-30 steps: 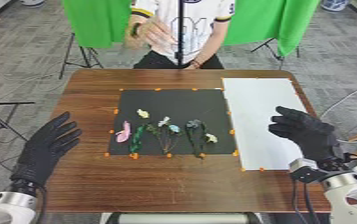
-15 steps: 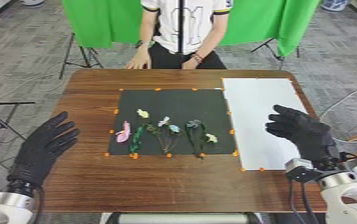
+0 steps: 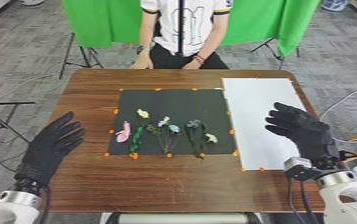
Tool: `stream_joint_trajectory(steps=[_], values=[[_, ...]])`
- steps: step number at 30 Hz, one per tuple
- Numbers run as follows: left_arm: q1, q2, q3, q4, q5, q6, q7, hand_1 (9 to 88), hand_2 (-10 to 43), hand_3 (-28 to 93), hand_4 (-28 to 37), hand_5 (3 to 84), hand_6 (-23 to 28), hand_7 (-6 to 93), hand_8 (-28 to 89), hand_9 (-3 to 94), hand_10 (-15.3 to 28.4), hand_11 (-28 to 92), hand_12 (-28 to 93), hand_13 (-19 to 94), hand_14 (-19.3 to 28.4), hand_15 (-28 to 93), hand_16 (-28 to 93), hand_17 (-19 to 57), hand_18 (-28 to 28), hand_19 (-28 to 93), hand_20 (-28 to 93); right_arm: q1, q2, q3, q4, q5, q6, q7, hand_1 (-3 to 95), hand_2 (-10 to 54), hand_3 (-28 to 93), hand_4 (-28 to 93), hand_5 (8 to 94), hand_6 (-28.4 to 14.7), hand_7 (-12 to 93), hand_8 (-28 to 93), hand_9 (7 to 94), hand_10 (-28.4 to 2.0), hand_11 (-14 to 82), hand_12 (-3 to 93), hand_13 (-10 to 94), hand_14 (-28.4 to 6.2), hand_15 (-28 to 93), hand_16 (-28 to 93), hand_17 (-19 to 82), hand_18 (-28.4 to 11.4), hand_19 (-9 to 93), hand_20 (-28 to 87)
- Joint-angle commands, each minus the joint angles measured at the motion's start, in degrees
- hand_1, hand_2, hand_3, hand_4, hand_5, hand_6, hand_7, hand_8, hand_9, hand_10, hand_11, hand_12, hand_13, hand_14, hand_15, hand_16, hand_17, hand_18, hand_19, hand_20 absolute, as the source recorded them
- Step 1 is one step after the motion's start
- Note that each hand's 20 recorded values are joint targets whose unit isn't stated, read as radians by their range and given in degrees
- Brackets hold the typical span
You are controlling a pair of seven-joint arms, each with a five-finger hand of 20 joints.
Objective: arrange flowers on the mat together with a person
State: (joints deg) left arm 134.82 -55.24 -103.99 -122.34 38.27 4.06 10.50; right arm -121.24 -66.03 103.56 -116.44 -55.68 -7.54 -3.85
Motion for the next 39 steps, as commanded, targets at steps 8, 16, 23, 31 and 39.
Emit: stream_joint_trajectory(steps=[8, 16, 23, 31, 39], values=[[-0.58, -1.82, 2.27, 0.90, -4.40, -1.84, 1.00, 26.0, -0.2, 70, -18.1, 29.4, 2.7, 20.6, -10, 26.3, 11.7, 23, 18, 22, 14.4, 33, 1, -7.8, 21.4, 47, 8, -1.05, -0.99, 0.06, -0.04, -0.68, -0.37, 0.39, 12.1, 9.4, 91, -21, 47.0, -3.6, 18, -10, 45.0, -14.5, 13.0, 22.5, 36, -13.2, 30, 24, 12, -21.1, 51, 28], [-0.85, -1.70, 2.87, 0.89, -4.45, -1.04, 2.24, 26.0, -0.2, 71, -18.1, 29.7, 2.7, 20.6, -10, 26.5, 11.8, 23, 18, 22, 14.5, 33, 1, -7.8, 21.5, 47, 8, 1.00, -0.70, -0.84, 0.39, -0.48, -0.35, 0.43, 12.2, 9.6, 91, -21, 47.0, -3.6, 18, -10, 45.0, -14.6, 12.9, 22.5, 38, -13.2, 32, 24, 12, -21.1, 51, 28], [-1.35, -1.15, 3.18, 1.09, -4.24, -1.21, 2.04, 26.0, -0.2, 71, -18.1, 29.7, 2.8, 20.4, -10, 26.4, 11.8, 23, 18, 22, 14.5, 32, 1, -7.8, 21.5, 47, 8, -0.57, -0.51, -0.31, -0.47, -0.85, 0.59, 0.74, 12.2, 10.0, 91, -21, 46.9, -3.6, 18, -10, 45.1, -14.4, 12.9, 22.6, 41, -13.4, 35, 24, 12, -21.1, 51, 28], [0.49, -1.36, 1.91, 0.51, -4.18, -1.43, 0.86, 26.1, -0.1, 71, -18.1, 29.8, 2.8, 20.4, -10, 26.5, 11.8, 23, 18, 22, 14.5, 33, 1, -7.8, 21.5, 47, 8, -0.89, -1.84, 0.03, -0.48, -2.12, -3.55, 2.97, 12.2, 10.3, 90, -21, 47.2, -3.7, 18, -10, 45.6, -14.7, 13.2, 22.6, 43, -13.6, 40, 22, 12, -21.3, 51, 28], [-1.73, 1.29, 1.80, 1.07, -3.57, -0.96, 0.71, 26.1, -0.1, 71, -18.1, 29.8, 2.8, 20.3, -10, 26.5, 11.8, 23, 18, 22, 14.5, 33, 1, -7.9, 21.5, 47, 8, 0.42, -0.97, -1.44, -0.05, -1.08, 0.19, 1.47, 12.0, 10.4, 90, -21, 47.4, -3.7, 18, -10, 46.0, -14.5, 13.5, 22.5, 42, -13.5, 40, 21, 12, -21.3, 51, 28]])
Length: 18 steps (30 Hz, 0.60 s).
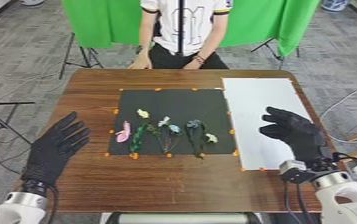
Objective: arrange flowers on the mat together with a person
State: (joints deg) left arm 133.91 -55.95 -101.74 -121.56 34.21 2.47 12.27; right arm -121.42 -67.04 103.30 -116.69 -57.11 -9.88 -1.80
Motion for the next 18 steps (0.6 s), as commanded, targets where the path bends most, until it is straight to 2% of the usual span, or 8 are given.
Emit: stream_joint_trajectory(steps=[1, 3, 5, 7, 11, 13, 15, 18], values=[[-0.32, 1.97, -0.48, 0.16, 0.42, 0.70, -0.49, 26.1, -0.1, 71, -18.1, 29.9, 2.8, 20.2, -10, 26.5, 11.8, 23, 18, 22, 14.5, 33, 1, -7.9, 21.5, 47, 8, 0.87, -0.05, -1.41, 0.36, 0.45, 2.11, -0.73, 12.0, 10.3, 90, -21, 47.4, -3.7, 18, -10, 45.9, -14.5, 13.5, 22.5, 42, -13.5, 40, 21, 12, -21.3, 51, 28], [-0.44, 1.69, -0.58, 0.16, 0.59, 0.43, -1.13, 26.0, -0.1, 71, -18.1, 29.9, 2.8, 20.2, -10, 26.5, 11.9, 23, 18, 22, 14.5, 33, 1, -7.9, 21.5, 47, 8, 0.43, 0.08, -1.01, 0.15, 0.17, 1.59, -0.05, 12.0, 10.3, 91, -21, 47.3, -3.7, 18, -10, 45.7, -14.5, 13.4, 22.5, 41, -13.5, 40, 21, 12, -21.3, 51, 28], [-1.97, 2.15, 0.47, 0.72, 0.49, 0.62, -0.27, 26.1, -0.1, 71, -18.2, 29.9, 2.8, 20.2, -10, 26.5, 11.9, 23, 18, 22, 14.6, 32, 1, -7.9, 21.5, 47, 8, 0.55, 0.63, -0.81, 0.03, 0.39, 2.82, -0.57, 12.0, 10.4, 91, -21, 47.3, -3.6, 18, -10, 45.6, -14.6, 13.3, 22.4, 42, -13.5, 40, 21, 12, -21.2, 51, 28], [-2.29, 2.32, -0.01, 0.67, 0.82, 0.08, -0.87, 26.1, -0.1, 71, -18.2, 29.8, 2.8, 20.2, -9, 26.5, 11.9, 23, 18, 22, 14.6, 33, 1, -7.9, 21.5, 47, 8, 0.90, 0.68, -0.74, 0.17, 0.77, 2.32, -0.70, 12.2, 10.5, 90, -21, 47.2, -3.6, 18, -10, 45.8, -14.6, 13.3, 22.5, 45, -13.6, 48, 21, 12, -21.3, 51, 28], [0.20, 1.48, -0.64, 0.03, 0.31, 0.94, 0.05, 26.1, -0.1, 71, -18.2, 29.9, 2.8, 20.3, -10, 26.5, 11.9, 23, 18, 22, 14.6, 33, 1, -7.9, 21.5, 47, 8, 1.71, 0.00, -1.49, 0.84, 0.09, 0.84, -0.39, 12.2, 10.6, 90, -21, 47.2, -3.6, 18, -10, 46.0, -14.6, 13.2, 22.5, 46, -14.0, 55, 19, 13, -21.3, 51, 28], [1.18, 0.89, -0.93, -0.40, 0.49, 0.96, -0.50, 26.1, -0.1, 71, -18.2, 29.9, 2.8, 20.3, -10, 26.5, 11.9, 23, 18, 22, 14.7, 33, 1, -7.9, 21.5, 47, 8, 1.11, -0.10, -0.85, 0.63, -0.13, -0.06, 0.62, 12.1, 10.6, 90, -21, 47.3, -3.7, 18, -10, 46.0, -14.6, 13.3, 22.5, 46, -14.0, 56, 19, 13, -21.3, 51, 28], [-0.75, 1.19, 0.31, 0.30, 0.53, 0.87, -0.05, 26.1, -0.2, 71, -18.2, 30.0, 2.8, 20.3, -10, 26.6, 11.9, 23, 18, 22, 14.7, 33, 1, -7.9, 21.5, 47, 8, 0.84, 0.34, -0.83, 0.39, 0.35, 2.00, -0.21, 12.1, 10.7, 90, -21, 47.3, -3.7, 18, -10, 45.9, -14.6, 13.4, 22.5, 46, -14.0, 55, 18, 13, -21.3, 51, 28], [-1.10, 1.47, -0.14, 0.19, 0.89, 0.39, -0.50, 26.1, -0.2, 71, -18.2, 29.9, 2.8, 20.4, -10, 26.6, 11.8, 23, 18, 22, 14.7, 33, 1, -7.9, 21.5, 47, 8, 1.02, -0.03, -1.06, 0.64, 0.75, 1.18, 0.47, 12.0, 10.8, 90, -21, 47.4, -3.7, 18, -10, 46.1, -14.6, 13.4, 22.4, 46, -14.0, 55, 18, 13, -21.3, 51, 28]])
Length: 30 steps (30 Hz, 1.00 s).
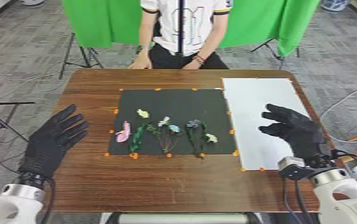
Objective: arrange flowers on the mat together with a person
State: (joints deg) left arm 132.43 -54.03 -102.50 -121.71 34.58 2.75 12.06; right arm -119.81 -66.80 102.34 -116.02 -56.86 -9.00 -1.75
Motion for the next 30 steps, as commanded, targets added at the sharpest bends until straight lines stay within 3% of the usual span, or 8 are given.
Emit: stream_joint_trajectory(steps=[1, 4, 9, 14, 15, 19, 25, 30], values=[[0.87, -0.65, 0.50, 0.16, 0.46, 0.64, 0.00, 26.2, -0.1, 71, -18.3, 29.9, 2.8, 20.4, -10, 26.6, 11.9, 23, 18, 22, 14.6, 33, 1, -7.9, 21.5, 47, 8, -0.37, -0.40, -0.34, 0.11, 0.25, -0.19, 0.84, 12.1, 10.8, 90, -21, 47.4, -3.7, 18, -10, 46.2, -14.6, 13.5, 22.4, 46, -14.1, 55, 18, 13, -21.3, 52, 28], [1.86, -1.58, 0.23, 0.07, 0.35, 1.42, 0.04, 26.1, -0.2, 71, -18.2, 29.9, 2.8, 20.4, -10, 26.5, 11.9, 23, 18, 22, 14.7, 33, 1, -7.9, 21.5, 47, 8, -0.16, -0.86, -0.62, 0.34, -0.93, -1.75, 0.59, 12.1, 10.8, 90, -21, 47.3, -3.8, 18, -10, 46.2, -14.6, 13.5, 22.4, 46, -14.1, 55, 18, 13, -21.3, 51, 28], [-1.26, -1.64, 1.57, 0.84, 3.70, 0.08, -1.95, 26.1, -0.2, 71, -18.4, 30.0, 2.8, 20.4, -10, 26.6, 11.9, 23, 18, 22, 14.7, 33, 1, -7.9, 21.6, 47, 8, -1.84, -0.47, 0.24, -0.65, -0.41, 1.59, -0.25, 12.0, 11.0, 90, -21, 47.4, -3.7, 18, -10, 46.1, -14.5, 13.4, 22.4, 46, -13.9, 53, 18, 13, -21.3, 51, 28], [1.75, -2.46, 1.50, 0.09, 0.08, 2.48, 1.31, 26.1, -0.2, 71, -18.4, 29.9, 2.8, 20.5, -10, 26.6, 11.9, 23, 18, 22, 14.7, 33, 1, -7.9, 21.5, 47, 8, -1.45, -1.08, 0.16, -0.05, -1.06, -1.37, 0.37, 12.1, 10.9, 90, -21, 47.4, -3.8, 18, -10, 46.2, -14.5, 13.6, 22.4, 46, -13.8, 53, 19, 13, -21.3, 52, 28], [1.22, -2.83, 1.54, 0.16, 0.92, 2.11, 0.16, 26.1, -0.2, 71, -18.4, 29.9, 2.8, 20.4, -10, 26.6, 11.9, 23, 18, 22, 14.8, 33, 1, -7.9, 21.6, 47, 8, -2.06, -0.94, 0.54, -0.45, -1.05, -0.68, 0.43, 12.2, 10.9, 90, -21, 47.4, -3.8, 18, -10, 46.1, -14.5, 13.5, 22.4, 46, -13.8, 53, 19, 13, -21.4, 52, 28], [-2.73, -1.72, 3.50, 1.33, 1.73, 0.85, 0.47, 26.2, -0.2, 71, -18.5, 30.0, 2.8, 20.6, -10, 26.7, 11.9, 23, 18, 22, 14.7, 33, 1, -7.9, 21.6, 47, 8, -1.78, -0.51, 0.18, -0.48, 1.13, 1.84, -0.87, 12.1, 10.9, 90, -21, 47.5, -3.7, 18, -10, 46.2, -14.5, 13.5, 22.4, 47, -13.9, 56, 19, 13, -21.3, 52, 28], [0.16, -2.81, 3.08, 0.51, 1.62, 1.39, 0.18, 26.1, 0.0, 71, -18.5, 30.0, 2.7, 20.7, -10, 26.6, 11.8, 23, 18, 22, 14.7, 33, 1, -7.8, 21.6, 47, 8, -0.98, -0.81, 0.04, -0.49, -2.47, -0.74, 0.46, 12.3, 11.0, 90, -21, 47.5, -3.9, 18, -10, 46.3, -14.6, 13.7, 22.4, 46, -14.1, 56, 18, 13, -21.3, 52, 28], [-2.29, -1.90, 3.53, 1.11, 1.85, 0.97, 0.16, 26.1, 0.0, 71, -18.4, 30.0, 2.8, 20.6, -10, 26.6, 11.8, 23, 18, 22, 14.7, 33, 1, -7.9, 21.5, 47, 8, -0.57, 0.20, -0.54, -0.30, -0.92, 2.02, -0.51, 12.1, 11.1, 90, -21, 47.6, -3.8, 18, -10, 46.4, -14.5, 13.8, 22.5, 46, -13.9, 53, 18, 13, -21.4, 52, 28]])
